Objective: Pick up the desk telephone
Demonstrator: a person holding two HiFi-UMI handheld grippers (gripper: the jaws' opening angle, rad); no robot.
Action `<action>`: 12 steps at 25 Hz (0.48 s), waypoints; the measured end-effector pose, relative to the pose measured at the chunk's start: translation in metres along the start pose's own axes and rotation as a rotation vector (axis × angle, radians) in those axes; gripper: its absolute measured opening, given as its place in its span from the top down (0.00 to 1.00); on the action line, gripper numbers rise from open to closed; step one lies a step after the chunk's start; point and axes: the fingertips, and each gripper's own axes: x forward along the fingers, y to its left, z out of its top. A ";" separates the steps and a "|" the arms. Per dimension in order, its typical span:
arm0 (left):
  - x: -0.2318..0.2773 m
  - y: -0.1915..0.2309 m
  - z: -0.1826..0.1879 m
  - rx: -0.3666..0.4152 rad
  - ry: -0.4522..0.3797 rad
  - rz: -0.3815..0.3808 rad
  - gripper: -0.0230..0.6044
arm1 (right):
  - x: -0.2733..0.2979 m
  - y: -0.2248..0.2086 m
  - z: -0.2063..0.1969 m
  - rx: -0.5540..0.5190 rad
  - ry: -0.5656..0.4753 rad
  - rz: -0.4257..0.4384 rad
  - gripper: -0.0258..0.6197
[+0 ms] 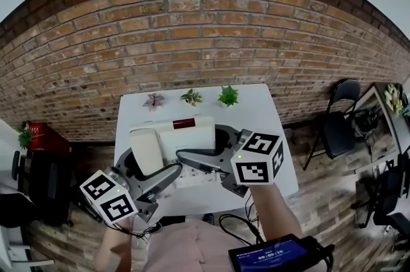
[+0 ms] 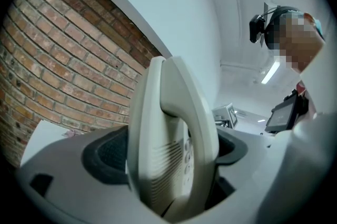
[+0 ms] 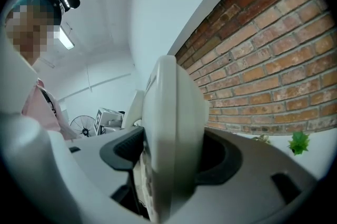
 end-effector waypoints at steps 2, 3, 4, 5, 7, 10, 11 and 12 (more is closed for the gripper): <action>0.000 -0.002 -0.001 0.005 0.004 0.000 0.24 | -0.002 0.000 -0.001 -0.002 0.002 0.000 0.49; 0.001 -0.002 -0.002 0.008 0.007 0.000 0.24 | -0.002 0.001 -0.001 -0.002 0.002 0.001 0.49; 0.001 -0.003 -0.002 0.010 0.008 0.001 0.24 | -0.003 0.001 -0.002 -0.002 0.002 0.001 0.49; 0.001 -0.004 -0.002 0.012 0.010 0.001 0.24 | -0.003 0.001 -0.002 -0.001 0.001 0.002 0.49; 0.002 -0.005 -0.003 0.014 0.015 0.003 0.24 | -0.005 0.001 -0.002 0.002 -0.001 0.003 0.49; 0.002 -0.007 -0.003 0.016 0.023 0.005 0.24 | -0.007 0.002 -0.002 0.006 -0.003 0.004 0.49; 0.003 -0.007 -0.003 0.017 0.025 0.005 0.24 | -0.007 0.001 -0.002 0.007 -0.003 0.004 0.49; 0.003 -0.007 -0.003 0.018 0.026 0.006 0.24 | -0.008 0.001 -0.002 0.007 -0.003 0.004 0.49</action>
